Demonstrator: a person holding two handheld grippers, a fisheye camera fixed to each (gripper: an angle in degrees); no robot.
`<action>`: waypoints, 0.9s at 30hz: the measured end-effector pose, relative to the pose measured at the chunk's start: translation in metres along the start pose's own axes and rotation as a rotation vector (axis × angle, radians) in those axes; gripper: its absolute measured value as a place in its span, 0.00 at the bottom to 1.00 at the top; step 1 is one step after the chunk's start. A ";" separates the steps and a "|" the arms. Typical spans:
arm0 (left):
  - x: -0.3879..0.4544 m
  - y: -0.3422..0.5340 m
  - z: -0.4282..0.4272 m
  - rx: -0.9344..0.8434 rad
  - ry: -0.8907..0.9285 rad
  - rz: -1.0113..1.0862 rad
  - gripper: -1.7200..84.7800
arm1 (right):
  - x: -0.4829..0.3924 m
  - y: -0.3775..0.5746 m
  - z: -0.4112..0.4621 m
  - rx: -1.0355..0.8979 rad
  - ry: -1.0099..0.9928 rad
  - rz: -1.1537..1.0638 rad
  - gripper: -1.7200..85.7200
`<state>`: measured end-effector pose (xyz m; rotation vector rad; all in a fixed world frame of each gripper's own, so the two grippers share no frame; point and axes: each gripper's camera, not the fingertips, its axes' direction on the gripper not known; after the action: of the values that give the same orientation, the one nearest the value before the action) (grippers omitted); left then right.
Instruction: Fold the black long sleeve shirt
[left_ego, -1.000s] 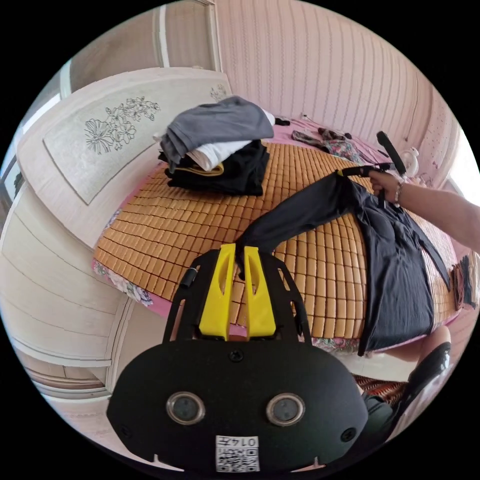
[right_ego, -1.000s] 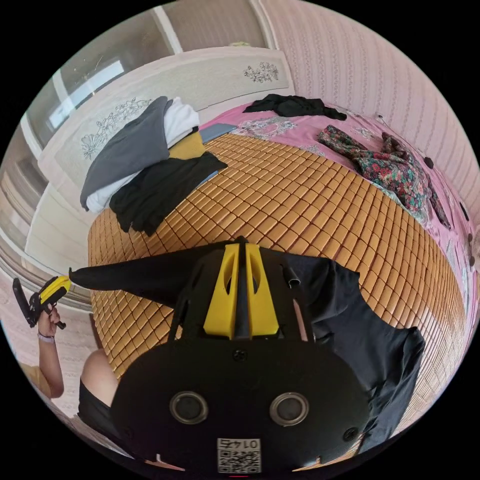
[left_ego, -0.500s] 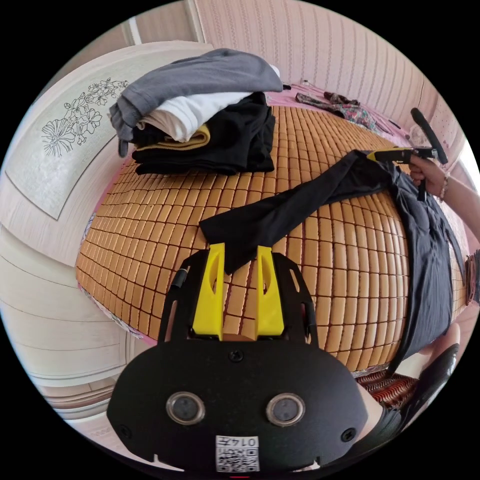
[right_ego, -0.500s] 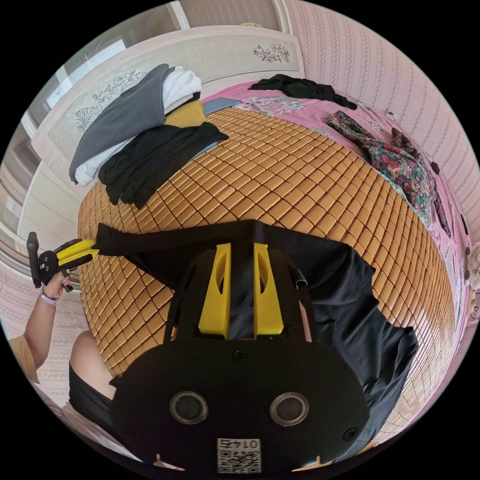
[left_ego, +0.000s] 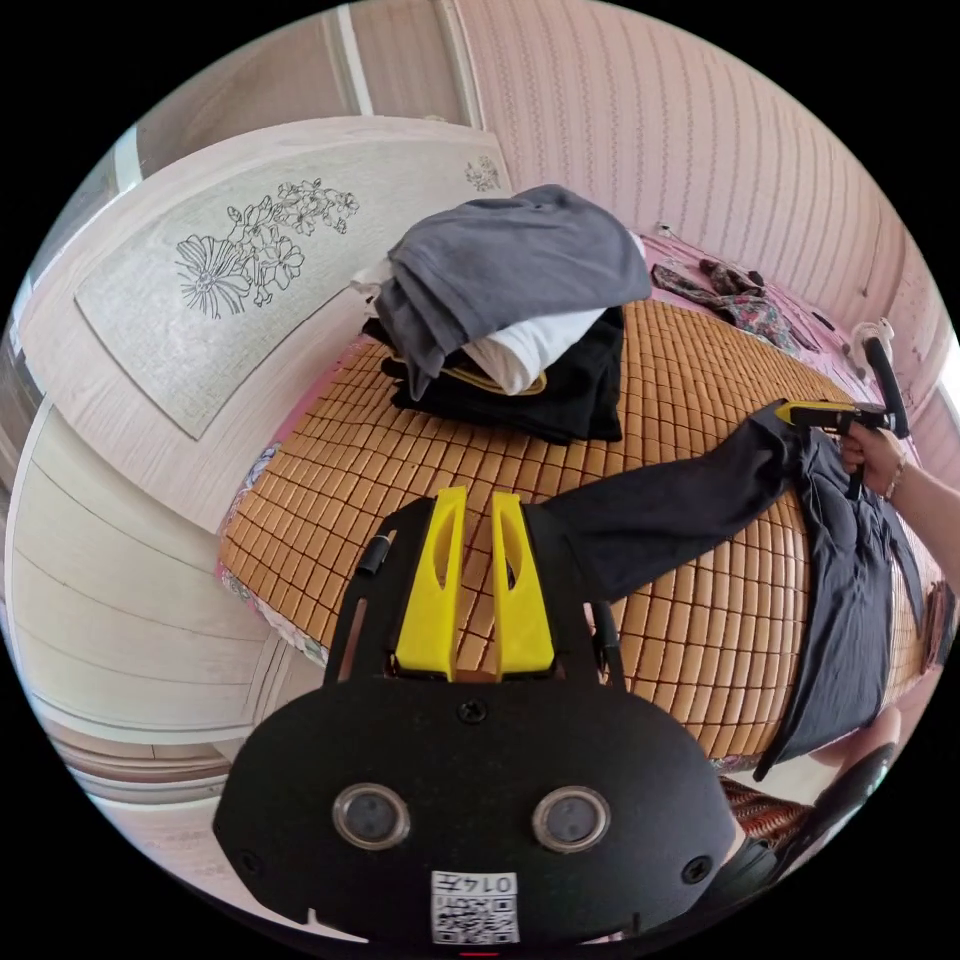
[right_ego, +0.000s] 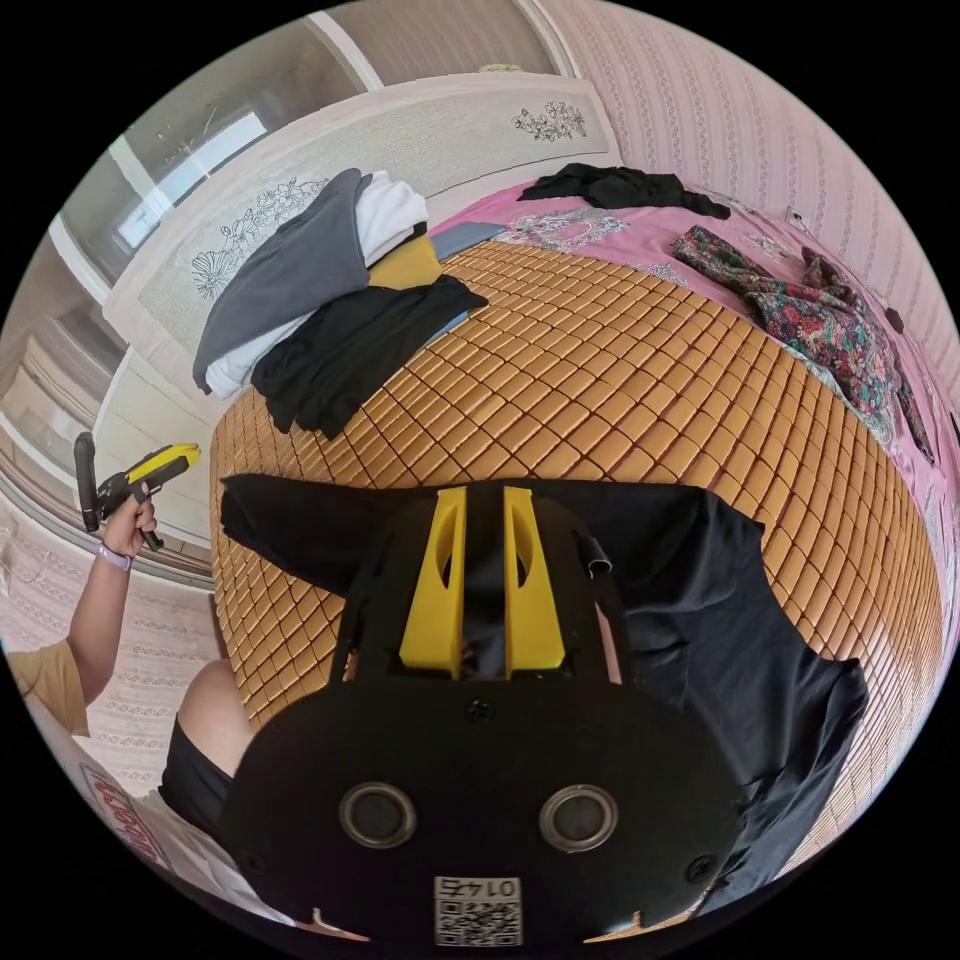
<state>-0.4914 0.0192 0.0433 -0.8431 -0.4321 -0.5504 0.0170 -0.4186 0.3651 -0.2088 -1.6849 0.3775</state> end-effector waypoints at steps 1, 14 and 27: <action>-0.007 0.000 0.007 -0.023 0.031 -0.044 0.05 | 0.000 0.001 0.003 -0.011 -0.014 0.010 0.08; 0.038 0.059 0.078 -0.171 0.141 -0.006 0.04 | -0.015 0.016 0.039 -0.098 0.293 -0.070 0.06; 0.021 0.055 0.085 -0.106 0.195 -0.174 0.05 | 0.011 0.071 -0.019 0.013 0.163 0.058 0.07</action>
<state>-0.4536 0.1100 0.0740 -0.8491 -0.3009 -0.8143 0.0280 -0.3465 0.3520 -0.2725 -1.5182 0.4037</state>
